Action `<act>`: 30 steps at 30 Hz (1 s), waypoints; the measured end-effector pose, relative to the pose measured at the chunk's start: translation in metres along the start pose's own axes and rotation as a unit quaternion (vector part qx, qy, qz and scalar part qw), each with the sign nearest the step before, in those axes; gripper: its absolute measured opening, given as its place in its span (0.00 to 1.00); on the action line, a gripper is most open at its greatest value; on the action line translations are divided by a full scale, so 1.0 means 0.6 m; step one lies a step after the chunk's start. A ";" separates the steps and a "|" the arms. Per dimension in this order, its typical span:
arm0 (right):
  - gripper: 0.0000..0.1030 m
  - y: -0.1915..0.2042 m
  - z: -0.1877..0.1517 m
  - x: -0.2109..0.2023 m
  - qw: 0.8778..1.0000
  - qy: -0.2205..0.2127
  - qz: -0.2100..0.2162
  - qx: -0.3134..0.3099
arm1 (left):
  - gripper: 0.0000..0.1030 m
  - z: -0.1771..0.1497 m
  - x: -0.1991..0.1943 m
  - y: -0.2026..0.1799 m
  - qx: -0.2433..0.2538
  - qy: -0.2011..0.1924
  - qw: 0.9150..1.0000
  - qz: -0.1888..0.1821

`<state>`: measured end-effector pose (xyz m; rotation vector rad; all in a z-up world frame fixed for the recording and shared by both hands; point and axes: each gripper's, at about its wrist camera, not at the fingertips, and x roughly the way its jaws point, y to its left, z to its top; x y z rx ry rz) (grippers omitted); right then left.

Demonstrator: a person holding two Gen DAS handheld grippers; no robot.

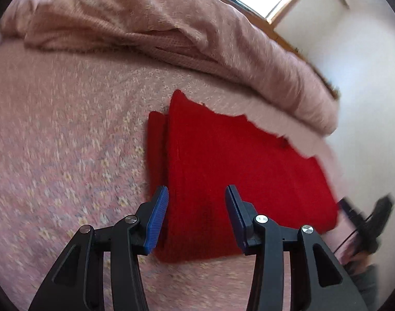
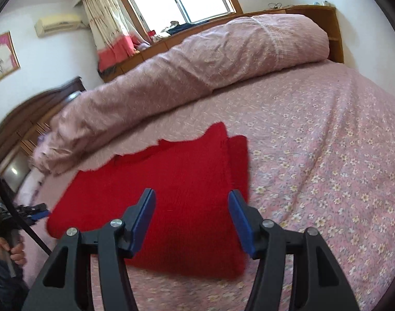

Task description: Fold small clothes

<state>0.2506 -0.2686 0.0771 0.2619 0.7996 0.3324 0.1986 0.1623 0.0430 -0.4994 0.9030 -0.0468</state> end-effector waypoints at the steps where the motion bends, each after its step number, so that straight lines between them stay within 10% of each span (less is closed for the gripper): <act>1: 0.60 -0.002 -0.001 0.004 1.000 0.002 -0.006 -0.002 | 0.37 0.001 0.005 -0.008 0.017 0.000 1.000 0.013; 6: 0.59 -0.019 -0.002 0.031 0.999 0.021 -0.022 0.024 | 0.39 -0.002 0.026 -0.018 0.055 0.014 0.997 0.058; 8: 0.46 -0.021 0.001 0.034 0.999 0.019 -0.018 0.026 | 0.39 -0.005 0.033 -0.011 0.043 0.022 0.997 0.067; 10: 0.14 -0.019 0.003 0.041 0.999 0.027 -0.020 0.022 | 0.39 -0.005 0.041 -0.003 0.025 0.030 0.997 0.060; 16: 0.22 -0.016 0.000 0.050 0.998 0.036 -0.040 0.011 | 0.10 -0.011 0.037 0.005 0.010 0.021 0.999 0.045; 30: 0.11 -0.010 0.017 0.049 0.999 -0.016 -0.051 -0.004 | 0.03 0.006 0.028 0.003 0.014 -0.011 0.999 0.035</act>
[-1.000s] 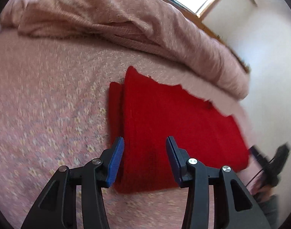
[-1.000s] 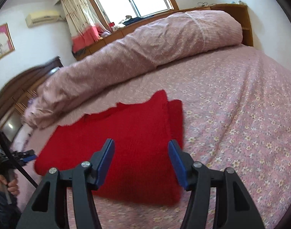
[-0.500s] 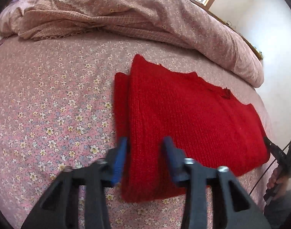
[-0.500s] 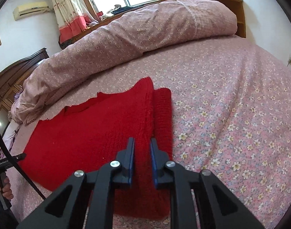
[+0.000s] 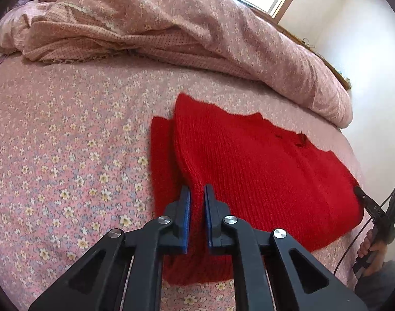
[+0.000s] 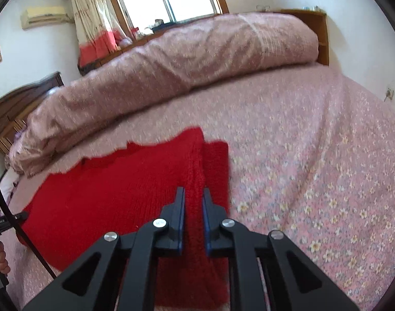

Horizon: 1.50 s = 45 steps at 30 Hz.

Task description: Fold small clothes

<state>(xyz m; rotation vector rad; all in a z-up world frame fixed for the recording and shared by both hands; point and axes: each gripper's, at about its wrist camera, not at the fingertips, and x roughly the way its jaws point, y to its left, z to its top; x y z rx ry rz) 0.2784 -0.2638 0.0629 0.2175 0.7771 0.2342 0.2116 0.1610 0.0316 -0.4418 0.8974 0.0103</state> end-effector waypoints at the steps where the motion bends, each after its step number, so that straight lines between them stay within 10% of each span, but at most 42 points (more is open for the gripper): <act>1: 0.11 0.002 0.002 -0.004 1.000 -0.010 0.000 -0.004 | 0.03 0.000 0.000 0.001 0.000 0.000 1.000 0.001; 8: 0.13 0.002 -0.009 0.037 0.998 0.051 -0.037 -0.017 | 0.04 -0.006 0.021 0.013 -0.023 0.031 0.999 0.004; 16: 0.67 -0.059 -0.002 -0.001 0.995 0.034 0.051 0.082 | 0.42 -0.017 -0.013 0.066 -0.101 0.043 0.993 -0.036; 27: 0.79 -0.133 -0.051 -0.004 0.956 0.091 0.200 0.195 | 0.64 -0.035 0.000 0.066 -0.124 0.070 0.985 -0.101; 45: 0.98 -0.093 -0.022 0.058 0.945 0.111 0.218 0.215 | 0.87 -0.003 0.082 0.038 -0.093 0.036 0.984 -0.150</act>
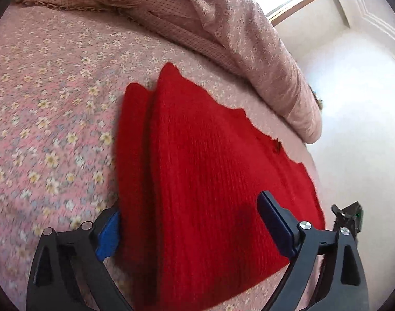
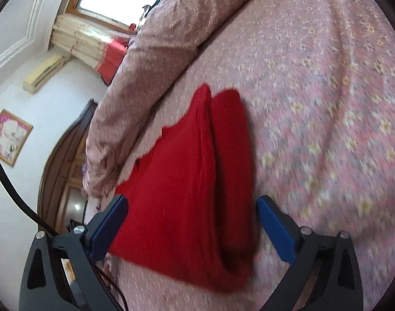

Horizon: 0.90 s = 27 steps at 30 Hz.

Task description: Fold small clothes

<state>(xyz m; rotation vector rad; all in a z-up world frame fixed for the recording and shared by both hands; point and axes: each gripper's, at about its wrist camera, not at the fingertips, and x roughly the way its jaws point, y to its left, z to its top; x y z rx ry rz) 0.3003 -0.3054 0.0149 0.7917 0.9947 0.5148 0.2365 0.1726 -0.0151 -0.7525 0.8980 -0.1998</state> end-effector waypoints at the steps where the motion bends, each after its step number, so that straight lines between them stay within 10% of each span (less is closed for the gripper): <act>1: 0.98 0.000 0.005 0.002 1.000 -0.009 0.003 0.002 | 0.87 0.003 -0.001 0.003 -0.007 0.002 1.000 -0.006; 10: 0.98 0.029 -0.024 0.020 0.997 0.068 0.000 -0.020 | 0.87 -0.042 -0.040 0.015 -0.069 0.050 0.995 -0.047; 21: 0.97 0.018 -0.017 0.021 0.999 0.030 0.013 -0.020 | 0.90 -0.018 -0.016 0.008 -0.034 0.019 0.998 -0.052; 27: 0.78 0.014 -0.025 0.022 0.999 0.032 -0.007 -0.029 | 0.81 -0.022 -0.022 0.014 -0.037 0.011 0.999 -0.032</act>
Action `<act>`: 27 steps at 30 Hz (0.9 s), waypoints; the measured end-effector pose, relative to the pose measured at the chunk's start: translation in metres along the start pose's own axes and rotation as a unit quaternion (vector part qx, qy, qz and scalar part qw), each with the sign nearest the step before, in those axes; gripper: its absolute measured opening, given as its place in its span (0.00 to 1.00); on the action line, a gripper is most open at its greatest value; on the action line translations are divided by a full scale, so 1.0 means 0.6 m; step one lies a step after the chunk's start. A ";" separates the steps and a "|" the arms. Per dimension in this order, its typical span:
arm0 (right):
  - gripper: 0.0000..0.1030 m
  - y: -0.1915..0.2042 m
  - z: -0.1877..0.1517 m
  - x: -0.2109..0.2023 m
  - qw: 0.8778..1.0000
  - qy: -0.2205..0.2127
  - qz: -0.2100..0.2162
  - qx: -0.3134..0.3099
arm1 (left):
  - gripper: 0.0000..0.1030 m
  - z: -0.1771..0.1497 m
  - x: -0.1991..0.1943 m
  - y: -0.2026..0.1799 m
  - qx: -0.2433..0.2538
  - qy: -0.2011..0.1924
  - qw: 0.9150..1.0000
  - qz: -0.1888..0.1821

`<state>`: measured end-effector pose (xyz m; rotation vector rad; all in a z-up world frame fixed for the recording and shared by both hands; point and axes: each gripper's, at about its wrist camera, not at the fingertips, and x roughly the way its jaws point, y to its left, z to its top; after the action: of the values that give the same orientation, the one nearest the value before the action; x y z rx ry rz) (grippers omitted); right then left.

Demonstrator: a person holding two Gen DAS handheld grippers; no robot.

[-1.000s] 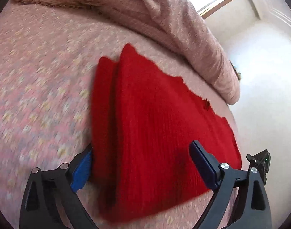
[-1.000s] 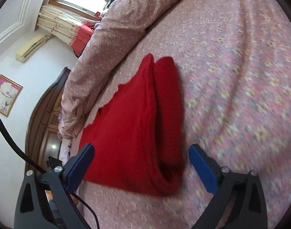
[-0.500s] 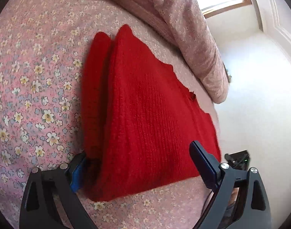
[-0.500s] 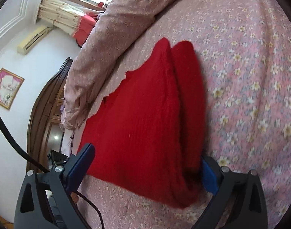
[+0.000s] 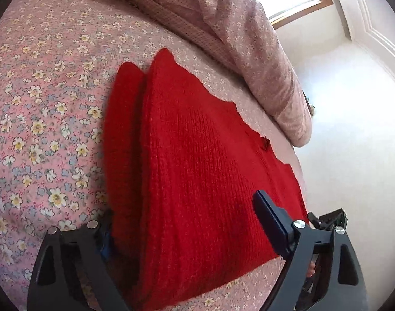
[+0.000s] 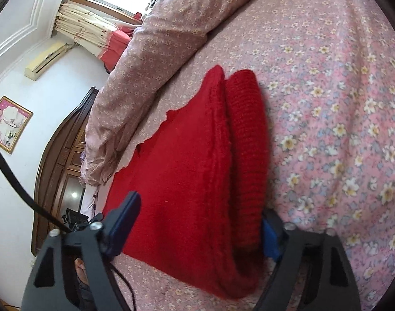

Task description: Fold small clothes

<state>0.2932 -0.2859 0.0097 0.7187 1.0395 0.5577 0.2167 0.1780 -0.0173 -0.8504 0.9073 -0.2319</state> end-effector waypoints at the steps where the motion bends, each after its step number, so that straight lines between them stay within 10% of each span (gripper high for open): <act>1: 0.74 -0.003 0.000 -0.002 1.000 -0.002 -0.002 0.000 | 0.80 0.001 0.002 -0.001 0.000 -0.001 1.000 0.002; 4: 0.38 -0.011 0.002 0.000 1.000 -0.005 -0.014 0.001 | 0.52 0.002 0.018 -0.009 0.006 0.000 1.000 0.030; 7: 0.27 -0.022 0.001 0.012 1.000 0.013 -0.012 0.014 | 0.28 0.008 0.018 0.002 -0.019 0.019 0.999 0.032; 27: 0.23 0.044 -0.090 -0.072 0.996 0.062 -0.064 0.022 | 0.21 -0.076 -0.105 -0.037 0.054 0.086 0.990 0.098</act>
<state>0.2245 -0.2851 0.0371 0.6579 1.2074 0.4734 0.1466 0.1707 0.0217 -0.6433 1.1231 -0.1828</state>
